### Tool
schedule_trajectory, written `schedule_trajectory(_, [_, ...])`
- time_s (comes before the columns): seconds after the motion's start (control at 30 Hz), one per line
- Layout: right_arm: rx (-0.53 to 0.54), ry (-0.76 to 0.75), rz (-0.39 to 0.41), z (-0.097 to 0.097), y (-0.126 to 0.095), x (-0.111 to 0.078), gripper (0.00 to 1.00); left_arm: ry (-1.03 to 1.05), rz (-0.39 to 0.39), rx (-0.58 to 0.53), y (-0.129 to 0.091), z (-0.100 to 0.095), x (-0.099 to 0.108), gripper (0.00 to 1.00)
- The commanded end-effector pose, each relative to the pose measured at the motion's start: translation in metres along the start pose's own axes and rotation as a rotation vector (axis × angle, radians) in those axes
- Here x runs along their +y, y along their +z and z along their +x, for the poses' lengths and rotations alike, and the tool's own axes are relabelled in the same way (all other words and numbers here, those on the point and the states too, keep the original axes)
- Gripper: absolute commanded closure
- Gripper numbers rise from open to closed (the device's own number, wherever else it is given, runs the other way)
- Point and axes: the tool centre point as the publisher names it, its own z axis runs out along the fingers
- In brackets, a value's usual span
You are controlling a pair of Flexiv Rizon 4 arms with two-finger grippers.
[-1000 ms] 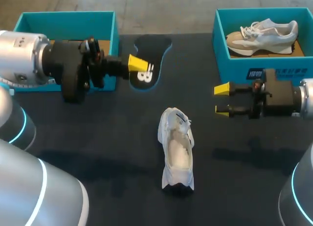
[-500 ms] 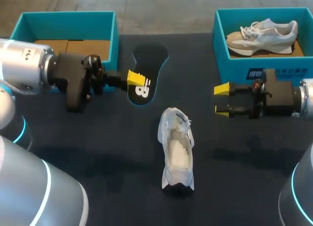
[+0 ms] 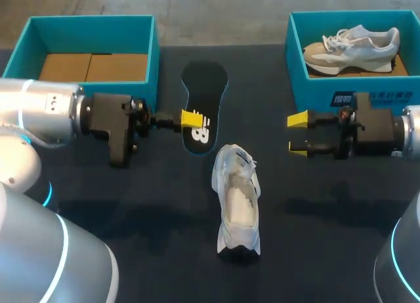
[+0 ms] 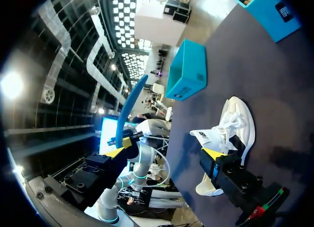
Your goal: Take the shoe out of the shoebox, open the shoe tongue, remove and reinsert the insole, then place the shoe into the shoebox
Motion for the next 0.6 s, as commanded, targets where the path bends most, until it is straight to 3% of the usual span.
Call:
schedule_trajectory(0.03, [-0.003,0.001,-0.002,0.0006,0.0011,-0.0007,0.0,0.025,-0.048,-0.015,0.002,0.0041,-0.0115,1.0])
schedule_trajectory(0.6, [-0.003,0.001,-0.002,0.0006,0.0011,-0.0007,0.0,0.044,-0.048,-0.006,0.0018,0.0053,-0.0122,1.0])
